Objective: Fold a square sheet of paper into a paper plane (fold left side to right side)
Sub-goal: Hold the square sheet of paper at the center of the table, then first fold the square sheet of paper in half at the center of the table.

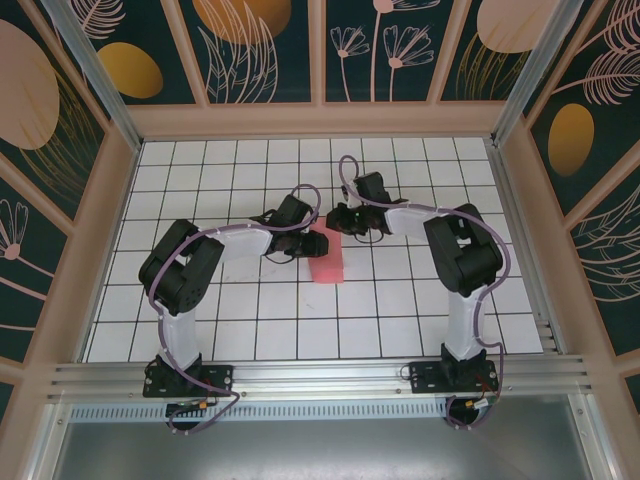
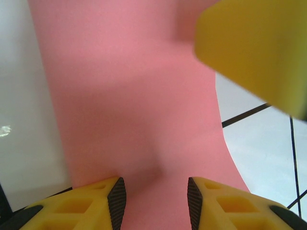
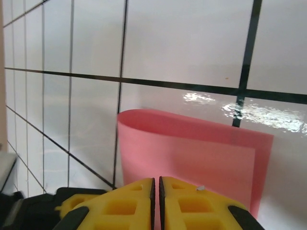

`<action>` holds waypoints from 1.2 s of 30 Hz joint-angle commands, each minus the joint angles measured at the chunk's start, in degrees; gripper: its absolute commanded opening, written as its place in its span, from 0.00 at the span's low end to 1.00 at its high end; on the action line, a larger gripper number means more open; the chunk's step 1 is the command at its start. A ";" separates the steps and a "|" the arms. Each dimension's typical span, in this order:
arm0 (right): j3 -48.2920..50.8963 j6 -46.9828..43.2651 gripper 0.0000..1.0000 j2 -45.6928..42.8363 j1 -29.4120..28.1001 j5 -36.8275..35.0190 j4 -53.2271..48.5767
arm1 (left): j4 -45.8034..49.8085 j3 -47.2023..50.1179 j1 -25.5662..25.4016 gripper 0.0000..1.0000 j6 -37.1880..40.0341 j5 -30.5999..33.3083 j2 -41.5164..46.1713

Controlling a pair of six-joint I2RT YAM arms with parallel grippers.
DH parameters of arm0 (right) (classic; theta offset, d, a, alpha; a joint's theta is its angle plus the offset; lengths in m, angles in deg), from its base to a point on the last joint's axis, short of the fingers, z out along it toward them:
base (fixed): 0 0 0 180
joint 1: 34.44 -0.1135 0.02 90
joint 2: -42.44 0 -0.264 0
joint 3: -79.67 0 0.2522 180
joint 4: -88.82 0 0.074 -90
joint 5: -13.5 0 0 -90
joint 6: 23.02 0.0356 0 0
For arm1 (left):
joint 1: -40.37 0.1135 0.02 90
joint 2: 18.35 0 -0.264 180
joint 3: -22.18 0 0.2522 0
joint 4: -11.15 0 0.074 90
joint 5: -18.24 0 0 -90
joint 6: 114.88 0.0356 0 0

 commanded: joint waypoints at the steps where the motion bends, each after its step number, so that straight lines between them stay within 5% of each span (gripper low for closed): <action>1: -2.05 1.13 0.15 2.26 -0.41 1.38 0.78 | 1.68 1.64 0.15 0.43 0.93 1.09 -1.68; 14: -3.09 -1.42 0.15 7.06 -0.88 -5.92 -7.61 | -0.04 3.48 0.15 0.44 3.78 0.07 0.92; 36: -2.60 0.23 0.15 8.07 -2.29 -8.23 -9.21 | -5.99 11.09 -1.24 0.44 8.70 -5.98 6.83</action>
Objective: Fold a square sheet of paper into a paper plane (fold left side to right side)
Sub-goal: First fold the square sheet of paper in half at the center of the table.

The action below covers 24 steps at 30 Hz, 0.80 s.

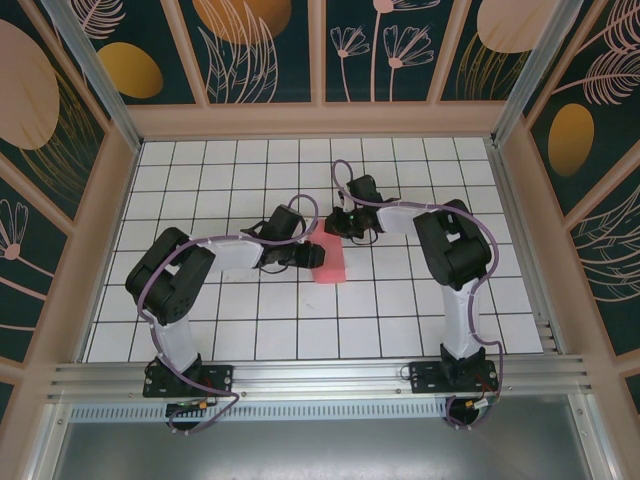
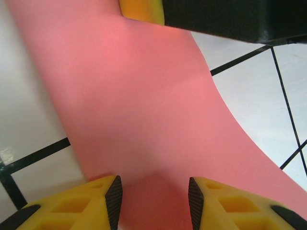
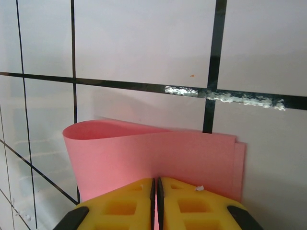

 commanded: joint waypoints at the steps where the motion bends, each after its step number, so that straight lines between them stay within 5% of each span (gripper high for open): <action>1: 0.81 0.51 0.15 3.76 -1.12 -4.05 -5.29 | 0.71 1.86 -0.97 0.44 1.15 -3.05 1.54; 18: 1.29 0.51 0.15 3.17 -1.39 -4.15 -5.24 | 1.71 1.26 -1.11 0.45 -0.68 -0.59 9.68; 24: 1.32 0.57 0.15 2.97 -1.39 -3.98 -5.06 | 1.30 -0.97 -1.08 0.45 -0.78 -1.21 5.21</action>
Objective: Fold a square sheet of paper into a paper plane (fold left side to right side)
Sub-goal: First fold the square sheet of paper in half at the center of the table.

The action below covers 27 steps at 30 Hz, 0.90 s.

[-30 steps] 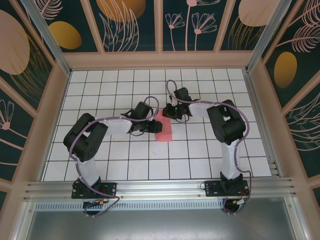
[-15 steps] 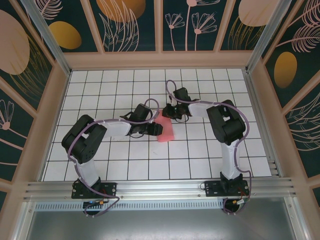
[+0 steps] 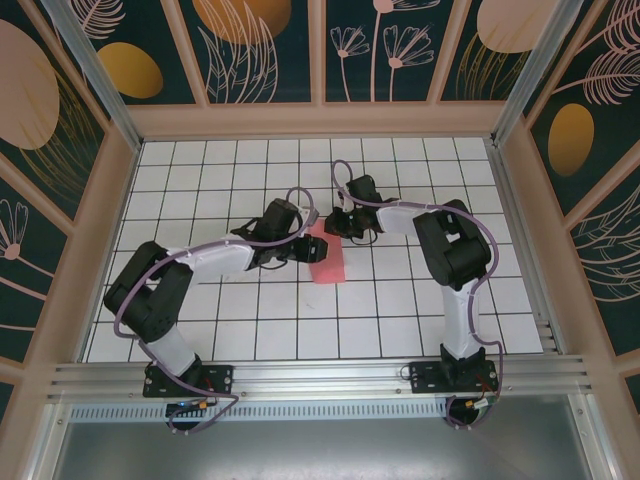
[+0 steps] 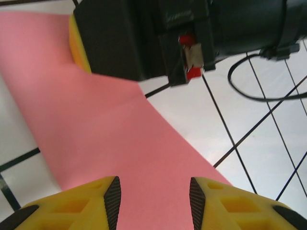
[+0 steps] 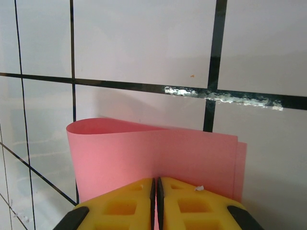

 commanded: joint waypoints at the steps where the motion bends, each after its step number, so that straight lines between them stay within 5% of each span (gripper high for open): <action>1: 1.49 0.50 0.15 2.97 -1.20 -3.46 -4.88 | -0.04 -1.27 -0.32 0.45 -0.70 -0.66 -3.81; 27: 2.44 0.85 0.15 2.97 -1.30 -3.46 -4.53 | -2.11 3.26 -0.38 0.44 2.25 -6.20 -8.15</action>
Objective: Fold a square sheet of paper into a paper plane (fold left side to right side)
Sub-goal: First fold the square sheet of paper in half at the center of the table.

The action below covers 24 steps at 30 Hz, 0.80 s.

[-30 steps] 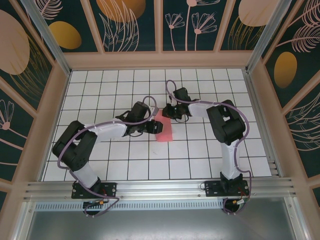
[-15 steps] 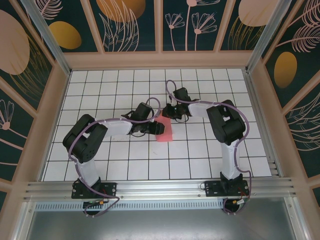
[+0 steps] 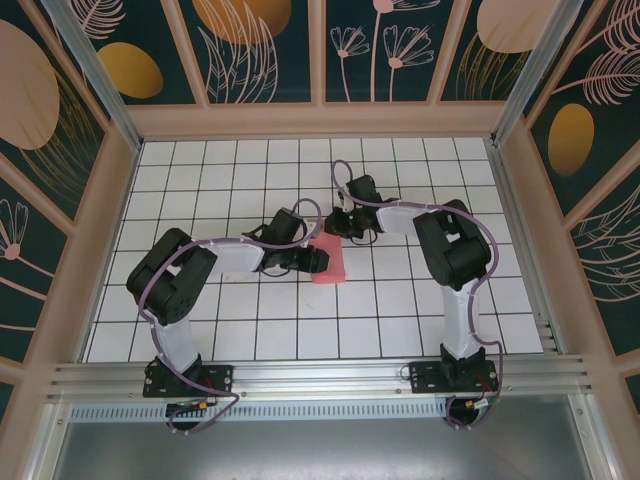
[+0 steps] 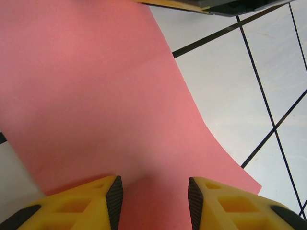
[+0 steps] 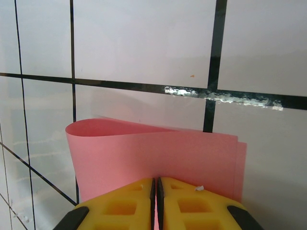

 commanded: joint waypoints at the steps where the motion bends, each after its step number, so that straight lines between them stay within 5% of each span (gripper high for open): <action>1: 2.40 0.82 0.15 2.98 -1.29 -3.50 -4.62 | 1.54 2.12 -0.40 0.44 1.28 -2.40 0.22; 24: 2.71 1.00 0.15 2.97 -1.35 -3.34 -4.47 | 3.33 7.36 -2.16 0.44 0.76 -1.24 3.69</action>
